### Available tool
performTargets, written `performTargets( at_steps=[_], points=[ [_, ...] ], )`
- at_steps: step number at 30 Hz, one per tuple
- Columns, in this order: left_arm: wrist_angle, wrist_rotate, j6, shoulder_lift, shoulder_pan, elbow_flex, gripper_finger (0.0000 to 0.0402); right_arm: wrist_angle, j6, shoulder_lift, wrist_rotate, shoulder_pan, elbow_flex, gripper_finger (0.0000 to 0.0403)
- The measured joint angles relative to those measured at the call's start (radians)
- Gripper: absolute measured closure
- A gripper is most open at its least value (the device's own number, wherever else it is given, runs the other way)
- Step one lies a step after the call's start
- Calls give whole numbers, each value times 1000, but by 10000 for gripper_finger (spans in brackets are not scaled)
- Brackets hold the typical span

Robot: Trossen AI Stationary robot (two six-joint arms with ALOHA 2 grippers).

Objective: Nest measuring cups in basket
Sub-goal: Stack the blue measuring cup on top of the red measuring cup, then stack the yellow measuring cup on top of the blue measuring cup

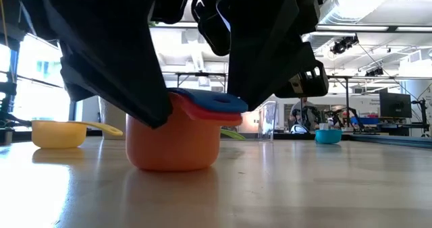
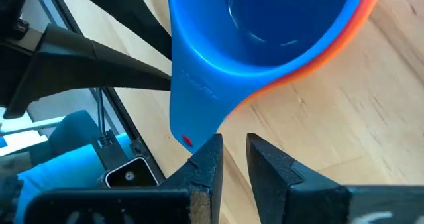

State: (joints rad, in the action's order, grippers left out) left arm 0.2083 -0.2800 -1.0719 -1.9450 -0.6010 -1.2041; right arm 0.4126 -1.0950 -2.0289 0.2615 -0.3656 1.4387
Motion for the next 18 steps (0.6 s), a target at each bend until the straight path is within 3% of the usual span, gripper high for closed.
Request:
performTargets(
  at_steps=[13, 18],
  points=[
    [4, 13, 0, 19, -6, 0, 355, 0, 60, 1, 14, 6, 0, 343],
    [87, 12, -3, 80, -17, 0, 355, 21, 83, 10, 31, 7, 0, 343]
  ],
)
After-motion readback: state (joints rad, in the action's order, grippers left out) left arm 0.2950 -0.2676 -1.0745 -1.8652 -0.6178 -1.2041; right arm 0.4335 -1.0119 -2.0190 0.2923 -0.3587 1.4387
